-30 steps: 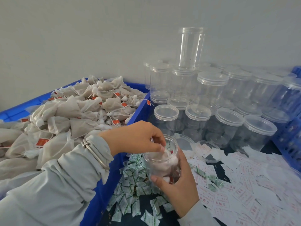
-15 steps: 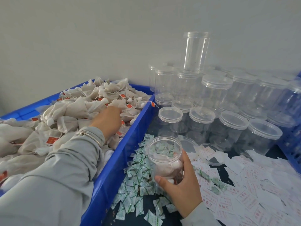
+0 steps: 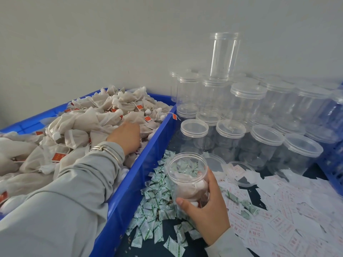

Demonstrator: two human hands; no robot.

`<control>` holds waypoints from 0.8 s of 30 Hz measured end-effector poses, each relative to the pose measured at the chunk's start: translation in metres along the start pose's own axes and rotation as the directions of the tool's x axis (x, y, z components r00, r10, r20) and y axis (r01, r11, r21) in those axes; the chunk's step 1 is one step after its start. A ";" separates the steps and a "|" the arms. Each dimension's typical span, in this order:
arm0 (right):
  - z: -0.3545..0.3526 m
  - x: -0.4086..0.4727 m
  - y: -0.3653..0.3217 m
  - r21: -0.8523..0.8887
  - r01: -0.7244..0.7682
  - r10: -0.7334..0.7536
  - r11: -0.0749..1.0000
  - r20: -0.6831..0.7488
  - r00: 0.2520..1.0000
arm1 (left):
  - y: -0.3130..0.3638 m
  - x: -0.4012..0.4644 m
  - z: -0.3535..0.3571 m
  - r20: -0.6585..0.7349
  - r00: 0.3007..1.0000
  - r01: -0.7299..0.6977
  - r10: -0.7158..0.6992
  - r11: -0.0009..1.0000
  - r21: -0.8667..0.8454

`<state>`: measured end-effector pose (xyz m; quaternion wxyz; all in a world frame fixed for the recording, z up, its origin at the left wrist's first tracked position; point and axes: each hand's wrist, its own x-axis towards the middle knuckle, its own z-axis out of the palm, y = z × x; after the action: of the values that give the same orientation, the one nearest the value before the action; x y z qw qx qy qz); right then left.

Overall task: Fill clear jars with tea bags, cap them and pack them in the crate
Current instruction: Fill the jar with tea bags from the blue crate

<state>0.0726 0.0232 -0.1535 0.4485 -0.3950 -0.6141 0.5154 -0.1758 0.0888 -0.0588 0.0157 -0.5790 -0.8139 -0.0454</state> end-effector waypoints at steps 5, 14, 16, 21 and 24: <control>0.000 0.000 -0.001 -0.004 -0.002 0.002 1.000 0.007 1.000 | 0.002 0.003 -0.008 0.095 0.995 0.046 -0.044 0.999 -0.018; -0.001 0.002 0.005 0.004 -0.009 0.009 1.000 0.009 1.000 | 0.002 0.002 -0.024 -0.007 1.000 0.005 -0.005 0.995 -0.097; 0.000 0.002 0.004 -0.003 -0.003 0.004 1.000 0.007 1.000 | 0.002 0.002 -0.027 -0.125 0.990 0.027 -0.066 0.957 -0.289; 0.000 0.002 0.004 -0.023 0.011 -0.011 1.000 -0.020 1.000 | 0.015 -0.006 -0.037 -0.210 0.966 -0.042 -0.152 0.709 -0.704; 0.000 0.002 0.005 -0.029 0.008 -0.009 1.000 -0.017 1.000 | 0.026 -0.014 -0.043 -0.181 0.971 -0.079 -0.154 0.508 -0.858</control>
<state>0.0726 0.0256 -0.1580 0.4502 -0.4034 -0.6193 0.5011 -0.1476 0.0803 -0.0152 -0.1786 -0.4829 -0.6885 -0.5107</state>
